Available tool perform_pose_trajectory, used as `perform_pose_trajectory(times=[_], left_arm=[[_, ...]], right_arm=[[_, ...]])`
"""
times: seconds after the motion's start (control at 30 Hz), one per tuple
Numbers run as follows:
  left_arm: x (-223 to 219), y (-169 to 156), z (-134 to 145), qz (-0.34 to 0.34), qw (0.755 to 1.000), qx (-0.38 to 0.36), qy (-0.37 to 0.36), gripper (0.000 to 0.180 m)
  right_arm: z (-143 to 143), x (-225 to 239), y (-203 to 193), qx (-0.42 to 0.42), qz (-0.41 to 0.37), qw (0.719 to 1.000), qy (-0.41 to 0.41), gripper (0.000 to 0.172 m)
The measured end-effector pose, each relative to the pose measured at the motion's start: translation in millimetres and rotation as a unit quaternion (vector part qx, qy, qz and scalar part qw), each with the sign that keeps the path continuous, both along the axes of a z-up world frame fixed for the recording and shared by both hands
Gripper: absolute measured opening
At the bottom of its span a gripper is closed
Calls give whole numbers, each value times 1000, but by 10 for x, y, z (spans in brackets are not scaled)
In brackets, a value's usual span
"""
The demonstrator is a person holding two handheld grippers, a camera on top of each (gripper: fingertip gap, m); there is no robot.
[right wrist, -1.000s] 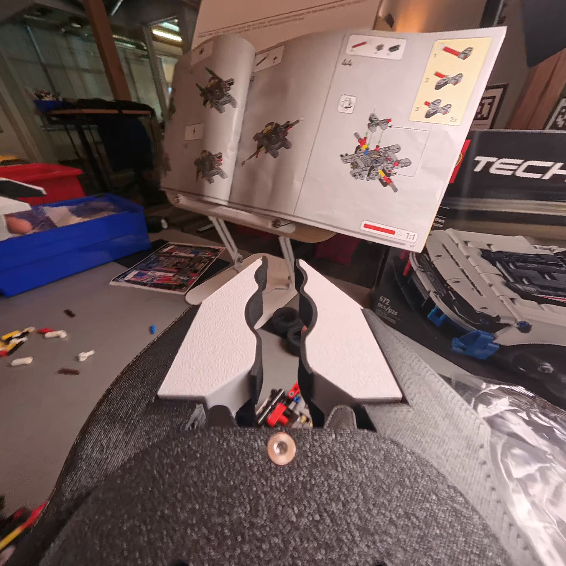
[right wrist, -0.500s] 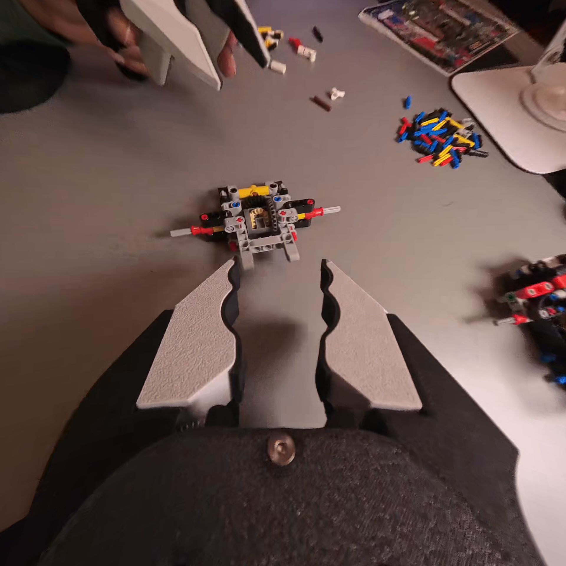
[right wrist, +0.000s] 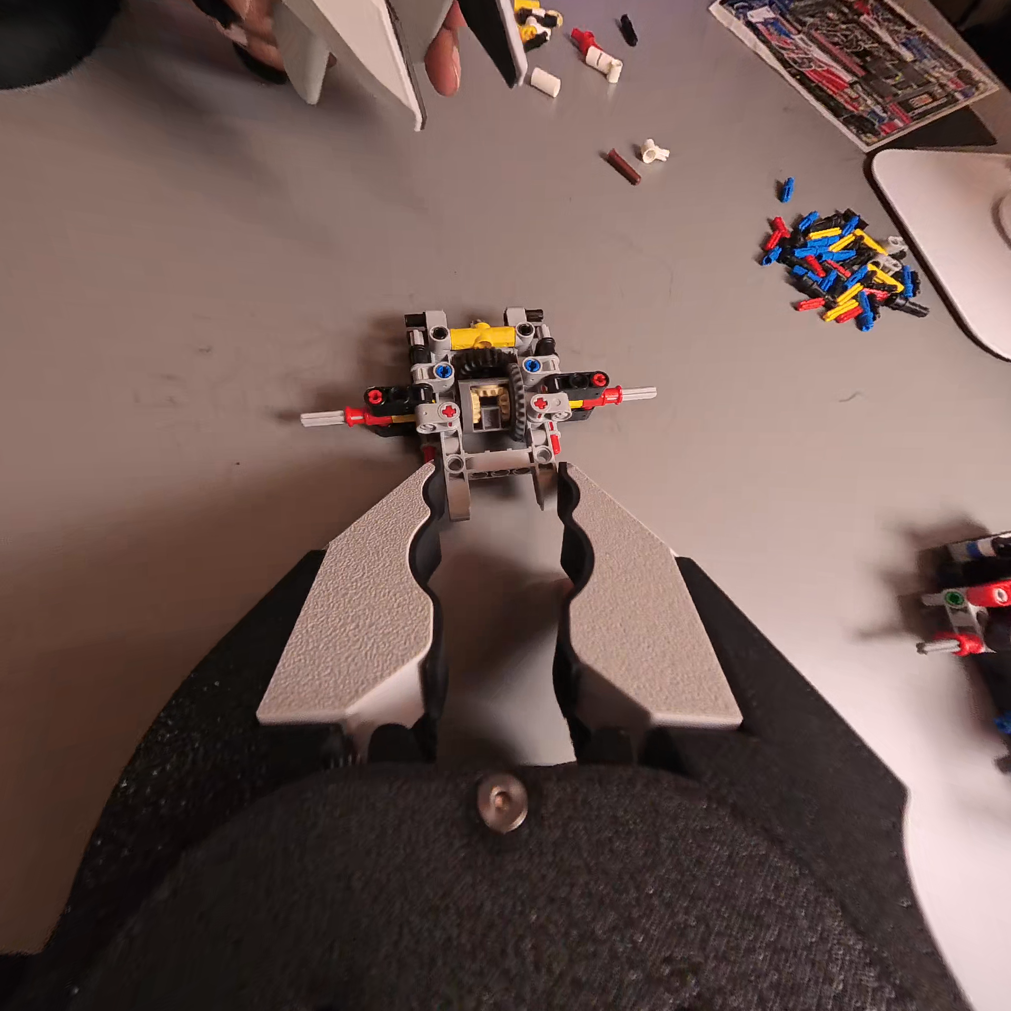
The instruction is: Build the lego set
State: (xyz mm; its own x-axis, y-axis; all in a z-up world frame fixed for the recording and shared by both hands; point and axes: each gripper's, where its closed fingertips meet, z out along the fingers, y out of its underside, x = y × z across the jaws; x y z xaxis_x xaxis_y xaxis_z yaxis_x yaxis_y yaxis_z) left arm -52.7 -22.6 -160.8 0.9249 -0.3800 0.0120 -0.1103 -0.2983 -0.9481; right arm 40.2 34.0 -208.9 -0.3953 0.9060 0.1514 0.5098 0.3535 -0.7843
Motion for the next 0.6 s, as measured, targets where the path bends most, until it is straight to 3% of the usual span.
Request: perform_pose_trajectory(times=[0.6], left_arm=[[55,20,-78,-10,999,-2,33,41]], right_arm=[[99,5,-41,-32,-6,999,24,42]])
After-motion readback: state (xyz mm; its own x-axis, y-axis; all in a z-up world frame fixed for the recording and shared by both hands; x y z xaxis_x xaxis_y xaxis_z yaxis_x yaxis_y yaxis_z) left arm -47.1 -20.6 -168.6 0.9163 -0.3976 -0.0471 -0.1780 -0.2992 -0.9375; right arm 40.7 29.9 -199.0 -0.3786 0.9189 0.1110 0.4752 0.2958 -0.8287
